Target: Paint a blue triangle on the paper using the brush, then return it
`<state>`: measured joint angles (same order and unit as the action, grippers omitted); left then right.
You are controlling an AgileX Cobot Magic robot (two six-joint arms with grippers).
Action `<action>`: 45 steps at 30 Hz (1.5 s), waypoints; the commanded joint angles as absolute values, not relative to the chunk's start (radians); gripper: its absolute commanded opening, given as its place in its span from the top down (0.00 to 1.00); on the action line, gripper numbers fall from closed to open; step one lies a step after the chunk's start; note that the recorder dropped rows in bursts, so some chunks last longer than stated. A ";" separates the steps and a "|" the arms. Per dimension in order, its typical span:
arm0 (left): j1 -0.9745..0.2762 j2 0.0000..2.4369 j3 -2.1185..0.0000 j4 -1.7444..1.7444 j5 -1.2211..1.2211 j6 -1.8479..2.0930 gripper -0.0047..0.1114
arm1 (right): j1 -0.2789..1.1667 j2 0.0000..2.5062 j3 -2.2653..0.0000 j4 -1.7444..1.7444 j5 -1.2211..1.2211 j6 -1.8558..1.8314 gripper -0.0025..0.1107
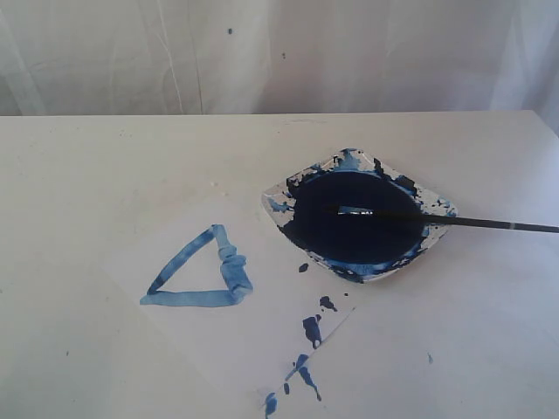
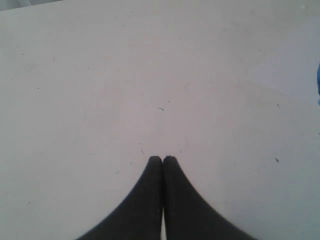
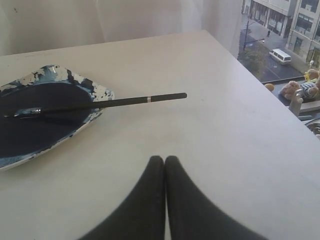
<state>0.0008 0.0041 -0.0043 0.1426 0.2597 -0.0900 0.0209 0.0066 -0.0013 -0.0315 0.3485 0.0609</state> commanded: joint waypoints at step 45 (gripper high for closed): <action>0.003 0.000 0.000 0.135 0.256 -0.089 0.96 | 0.110 0.000 0.000 0.101 0.353 -0.161 0.98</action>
